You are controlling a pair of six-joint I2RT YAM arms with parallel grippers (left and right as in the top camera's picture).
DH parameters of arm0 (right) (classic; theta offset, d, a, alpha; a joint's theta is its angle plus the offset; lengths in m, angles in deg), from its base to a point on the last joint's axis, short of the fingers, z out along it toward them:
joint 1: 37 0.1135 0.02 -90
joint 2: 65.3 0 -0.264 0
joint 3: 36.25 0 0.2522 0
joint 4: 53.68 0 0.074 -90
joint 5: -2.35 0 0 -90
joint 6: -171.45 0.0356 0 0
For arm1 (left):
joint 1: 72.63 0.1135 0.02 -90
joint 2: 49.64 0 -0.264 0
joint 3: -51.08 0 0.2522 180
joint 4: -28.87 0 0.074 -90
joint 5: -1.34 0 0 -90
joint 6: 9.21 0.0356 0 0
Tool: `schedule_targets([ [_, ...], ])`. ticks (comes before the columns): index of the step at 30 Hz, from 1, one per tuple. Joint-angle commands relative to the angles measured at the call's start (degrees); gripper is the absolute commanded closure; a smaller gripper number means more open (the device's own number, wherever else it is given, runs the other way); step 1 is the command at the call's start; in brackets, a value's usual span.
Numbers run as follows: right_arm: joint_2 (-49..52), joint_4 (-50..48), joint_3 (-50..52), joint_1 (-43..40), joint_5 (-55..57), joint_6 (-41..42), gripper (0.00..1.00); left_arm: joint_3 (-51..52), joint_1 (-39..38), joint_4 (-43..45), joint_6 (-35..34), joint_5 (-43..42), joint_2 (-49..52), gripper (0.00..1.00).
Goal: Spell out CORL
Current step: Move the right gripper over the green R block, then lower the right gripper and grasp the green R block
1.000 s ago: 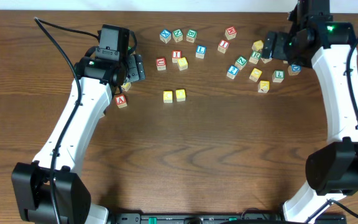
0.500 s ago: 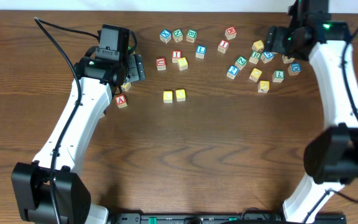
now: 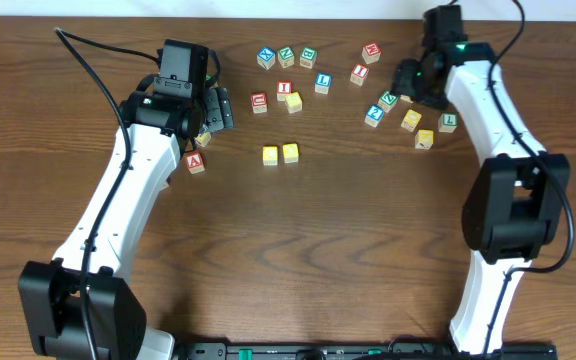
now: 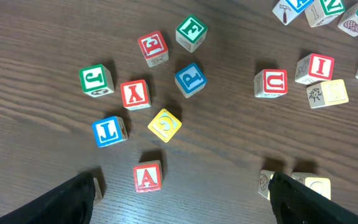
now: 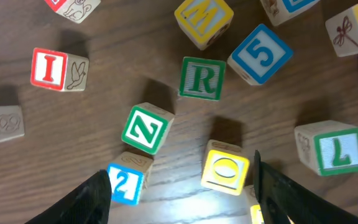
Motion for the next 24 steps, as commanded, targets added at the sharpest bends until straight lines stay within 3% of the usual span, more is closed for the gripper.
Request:
schedule_targets([
  [1, 1.9, -0.5, 0.1, 0.9, 6.2, 5.3, 0.31, 0.2, 0.1, -0.2, -0.3, 0.3, 0.7, 0.12],
  [7, 4.0, -3.0, 0.1, 0.9, 7.1, 9.1, 0.34, 0.2, 0.1, -0.4, -1.8, 0.3, 0.7, 0.12],
  [24, 8.3, -10.2, 0.1, -1.7, 6.1, 9.4, 0.41, 0.2, 0.2, -0.5, -1.8, 0.3, 0.7, 0.12],
])
